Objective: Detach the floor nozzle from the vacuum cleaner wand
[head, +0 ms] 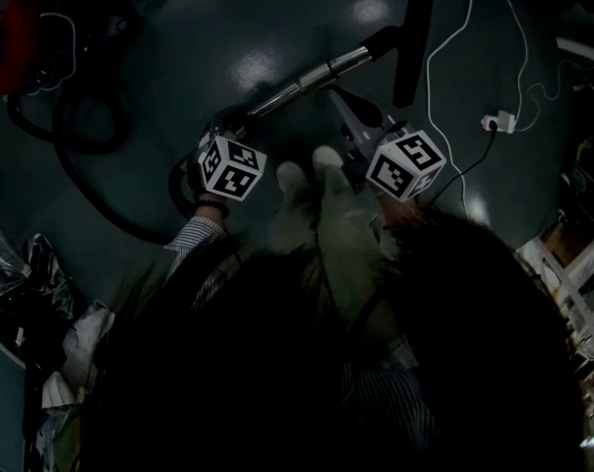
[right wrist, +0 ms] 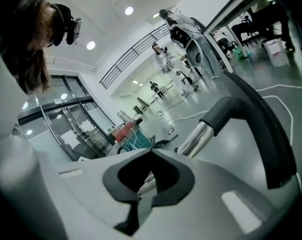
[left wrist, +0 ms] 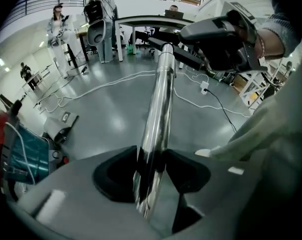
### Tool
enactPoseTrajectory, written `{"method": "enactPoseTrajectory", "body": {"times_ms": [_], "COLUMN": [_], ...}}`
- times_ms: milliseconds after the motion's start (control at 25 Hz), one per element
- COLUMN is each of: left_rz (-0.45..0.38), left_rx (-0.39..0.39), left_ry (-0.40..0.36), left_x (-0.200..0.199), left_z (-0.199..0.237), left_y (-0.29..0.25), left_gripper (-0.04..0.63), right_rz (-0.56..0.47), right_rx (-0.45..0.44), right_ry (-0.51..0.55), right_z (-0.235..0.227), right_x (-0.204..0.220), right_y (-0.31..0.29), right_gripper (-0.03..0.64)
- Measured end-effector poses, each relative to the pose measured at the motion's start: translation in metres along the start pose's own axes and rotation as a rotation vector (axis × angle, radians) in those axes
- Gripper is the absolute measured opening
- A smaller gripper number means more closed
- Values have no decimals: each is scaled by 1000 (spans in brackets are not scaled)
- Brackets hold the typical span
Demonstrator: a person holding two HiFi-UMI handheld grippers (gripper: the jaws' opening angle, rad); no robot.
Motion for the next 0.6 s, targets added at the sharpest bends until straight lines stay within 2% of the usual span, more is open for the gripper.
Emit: {"method": "enactPoseTrajectory", "body": {"times_ms": [320,600], "left_rz": [-137,-268], "left_rx": [-122,-247], "left_ry": [61,116], "left_x": [-81,-116], "left_z": [21,21], "left_y": [168,335], "left_gripper": [189,190], "right_rz": [-131,-194], "right_rx": [-60,-160], "right_ry": [49,104], "right_z": [109,215], "right_x": [-118,-188], "right_y": [65,127], "right_gripper": [2,2]}}
Point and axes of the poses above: the fingertips, and each gripper's own axes: y backward along the fingers, z to its left, x out of its underside, the point moved 4 cm from there along y, backward along the fingers, and after that the axes turned 3 degrees about z, right-handed, at the moved point
